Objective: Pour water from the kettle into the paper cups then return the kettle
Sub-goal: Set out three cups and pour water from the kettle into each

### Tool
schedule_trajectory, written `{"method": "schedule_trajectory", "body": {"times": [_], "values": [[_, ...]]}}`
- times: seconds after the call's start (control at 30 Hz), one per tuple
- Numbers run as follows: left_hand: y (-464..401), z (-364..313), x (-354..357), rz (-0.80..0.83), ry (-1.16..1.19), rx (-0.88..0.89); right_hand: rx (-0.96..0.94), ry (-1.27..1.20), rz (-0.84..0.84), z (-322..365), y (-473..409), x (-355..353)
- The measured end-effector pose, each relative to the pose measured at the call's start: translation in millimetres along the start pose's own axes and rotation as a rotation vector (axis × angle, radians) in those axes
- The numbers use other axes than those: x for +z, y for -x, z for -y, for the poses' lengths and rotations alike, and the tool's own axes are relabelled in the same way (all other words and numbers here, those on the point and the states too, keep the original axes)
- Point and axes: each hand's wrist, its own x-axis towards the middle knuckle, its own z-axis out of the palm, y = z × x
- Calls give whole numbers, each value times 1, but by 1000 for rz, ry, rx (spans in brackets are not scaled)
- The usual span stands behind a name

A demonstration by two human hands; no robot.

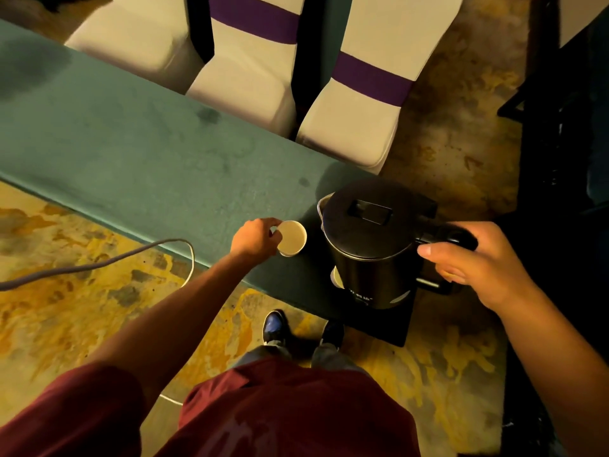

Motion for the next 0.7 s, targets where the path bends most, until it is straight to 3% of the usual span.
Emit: {"method": "schedule_trajectory", "body": {"times": [0.7], "values": [[15,32,-20,7,8,-2,151,-31,70,-4,10,80]]}}
